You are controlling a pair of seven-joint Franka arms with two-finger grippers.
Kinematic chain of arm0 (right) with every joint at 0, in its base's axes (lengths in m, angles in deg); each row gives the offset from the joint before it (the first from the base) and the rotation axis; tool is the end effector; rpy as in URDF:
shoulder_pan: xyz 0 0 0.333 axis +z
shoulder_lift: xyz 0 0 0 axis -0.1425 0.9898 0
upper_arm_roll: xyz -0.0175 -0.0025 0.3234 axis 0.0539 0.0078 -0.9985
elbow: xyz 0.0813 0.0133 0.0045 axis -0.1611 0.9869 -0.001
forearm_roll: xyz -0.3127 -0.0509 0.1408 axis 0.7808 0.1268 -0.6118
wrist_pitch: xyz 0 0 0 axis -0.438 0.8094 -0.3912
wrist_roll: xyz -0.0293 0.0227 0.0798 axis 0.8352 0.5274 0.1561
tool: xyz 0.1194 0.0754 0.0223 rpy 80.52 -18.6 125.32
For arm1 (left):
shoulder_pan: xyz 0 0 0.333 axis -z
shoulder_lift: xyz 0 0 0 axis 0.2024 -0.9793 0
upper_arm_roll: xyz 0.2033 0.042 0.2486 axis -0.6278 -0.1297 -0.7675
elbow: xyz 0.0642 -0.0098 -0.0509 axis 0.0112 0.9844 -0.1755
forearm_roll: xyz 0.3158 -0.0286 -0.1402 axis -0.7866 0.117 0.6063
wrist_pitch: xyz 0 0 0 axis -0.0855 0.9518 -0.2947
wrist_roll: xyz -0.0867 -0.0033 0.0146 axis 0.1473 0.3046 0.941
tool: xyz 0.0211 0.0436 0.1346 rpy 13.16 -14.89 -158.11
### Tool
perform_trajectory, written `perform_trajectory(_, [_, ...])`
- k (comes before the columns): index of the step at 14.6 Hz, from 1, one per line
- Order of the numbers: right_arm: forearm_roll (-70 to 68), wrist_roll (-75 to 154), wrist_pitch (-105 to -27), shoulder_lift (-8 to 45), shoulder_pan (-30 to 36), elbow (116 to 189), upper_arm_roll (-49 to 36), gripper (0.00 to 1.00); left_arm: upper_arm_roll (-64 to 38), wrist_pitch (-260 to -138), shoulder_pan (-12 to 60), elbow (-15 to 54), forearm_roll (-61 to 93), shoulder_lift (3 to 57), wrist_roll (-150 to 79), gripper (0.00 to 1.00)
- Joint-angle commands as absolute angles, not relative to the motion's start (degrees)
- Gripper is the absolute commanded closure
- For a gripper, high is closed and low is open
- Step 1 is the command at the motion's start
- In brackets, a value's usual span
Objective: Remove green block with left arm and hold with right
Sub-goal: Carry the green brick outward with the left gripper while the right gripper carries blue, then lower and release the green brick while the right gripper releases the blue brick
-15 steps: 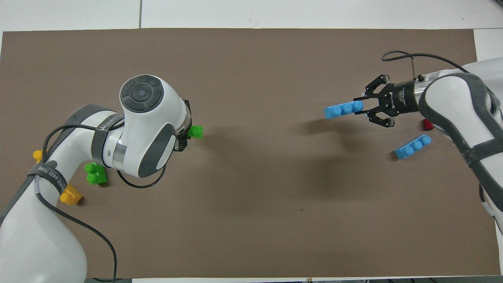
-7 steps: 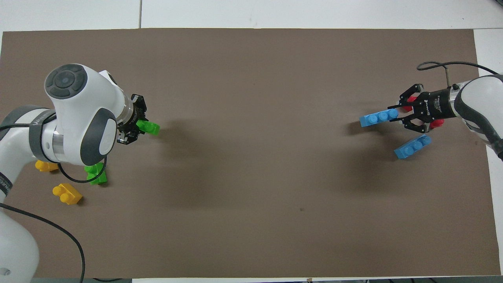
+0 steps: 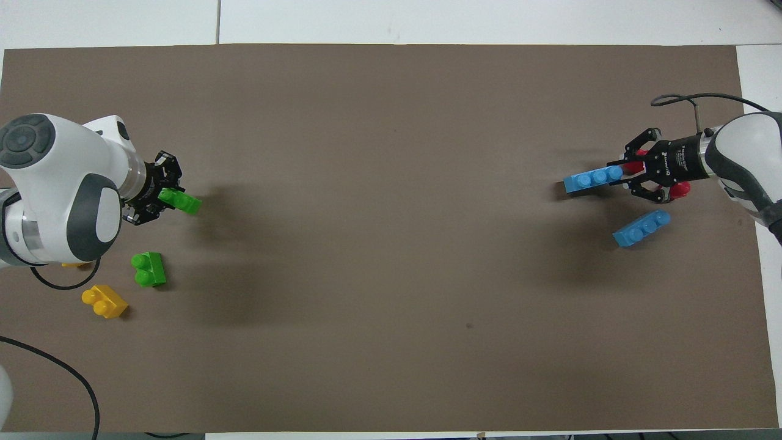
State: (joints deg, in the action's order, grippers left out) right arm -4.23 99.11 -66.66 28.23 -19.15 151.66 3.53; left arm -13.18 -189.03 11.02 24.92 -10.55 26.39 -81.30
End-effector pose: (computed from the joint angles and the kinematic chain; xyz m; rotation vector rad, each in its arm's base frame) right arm 0.5959 -0.0916 0.3063 -2.0268 1.8018 0.4211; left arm 0.5623 -0.0178 0.3467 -2.7412 -1.5310 -0.0266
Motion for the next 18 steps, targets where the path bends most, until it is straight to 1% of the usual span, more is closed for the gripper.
perform_trajectory(1, [-3.92, 98.71, -68.62, 29.13, -20.23, 151.98, 2.4, 1.0, -12.64, -191.59, 7.99, 27.13, -10.14, 27.39, -74.95, 1.0])
perform_trajectory(6, [-3.92, 98.8, -68.01, 29.22, -20.32, 151.9, 2.4, 1.0, -12.73, -196.42, 5.44, 26.43, -10.14, 23.97, -70.9, 1.0])
perform_trajectory(7, [-3.92, 98.72, -68.36, 29.31, -20.23, 151.99, 2.49, 0.92, -12.73, -197.39, 4.83, 26.25, -10.14, 23.35, -69.06, 1.0])
perform_trajectory(8, [-3.92, 98.72, -68.54, 29.23, -20.23, 151.99, 2.49, 0.76, -12.73, -198.18, 4.3, 26.25, -10.14, 22.82, -67.83, 1.0])
perform_trajectory(9, [-4.01, 98.72, -68.45, 29.22, -20.41, 151.99, 2.4, 0.55, -12.73, -198.45, 3.86, 25.99, -10.14, 22.38, -67.38, 1.0])
perform_trajectory(10, [-4.01, 98.63, -68.28, 29.22, -20.58, 151.99, 2.4, 0.48, -12.73, -198.36, 3.68, 25.38, -10.23, 21.94, -66.68, 1.0])
perform_trajectory(11, [-4.01, 98.54, -68.1, 29.22, -20.76, 151.99, 2.4, 0.33, -12.73, -198.19, 3.68, 24.5, -10.23, 21.42, -65.37, 1.0])
perform_trajectory(12, [-4.01, 98.54, -68.01, 29.22, -20.85, 151.9, 2.49, 0.24, -12.73, -198.1, 3.68, 23.71, -10.23, 20.89, -63.79, 1.0])
perform_trajectory(13, [-4.01, 98.63, -67.84, 28.88, -21.02, 151.81, 2.4, 0.18, -12.82, -198.27, 3.76, 23.61, -10.31, 20.62, -61.94, 1.0])
perform_trajectory(14, [-3.92, 98.89, -67.4, 28.18, -20.94, 151.64, 2.4, 0.17, -12.82, -198.36, 3.85, 23.7, -10.31, 20.53, -60.18, 1.0])
perform_trajectory(15, [-3.92, 99.24, -66.0, 26.95, -20.5, 151.46, 2.4, 0.12, -12.82, -198.28, 3.85, 23.79, -10.31, 20.53, -58.6, 1.0])
perform_trajectory(17, [-3.75, 102.3, -63.8, 24.05, -19.97, 151.29, 2.4, 0.08, -12.82, -198.27, 4.03, 24.14, -10.31, 20.53, -57.36, 1.0])
perform_trajectory(18, [-3.05, 103.02, -63.27, 22.21, -19.62, 151.29, 2.4, 0.07, -12.82, -198.19, 4.03, 24.23, -10.31, 20.62, -56.57, 0.56])
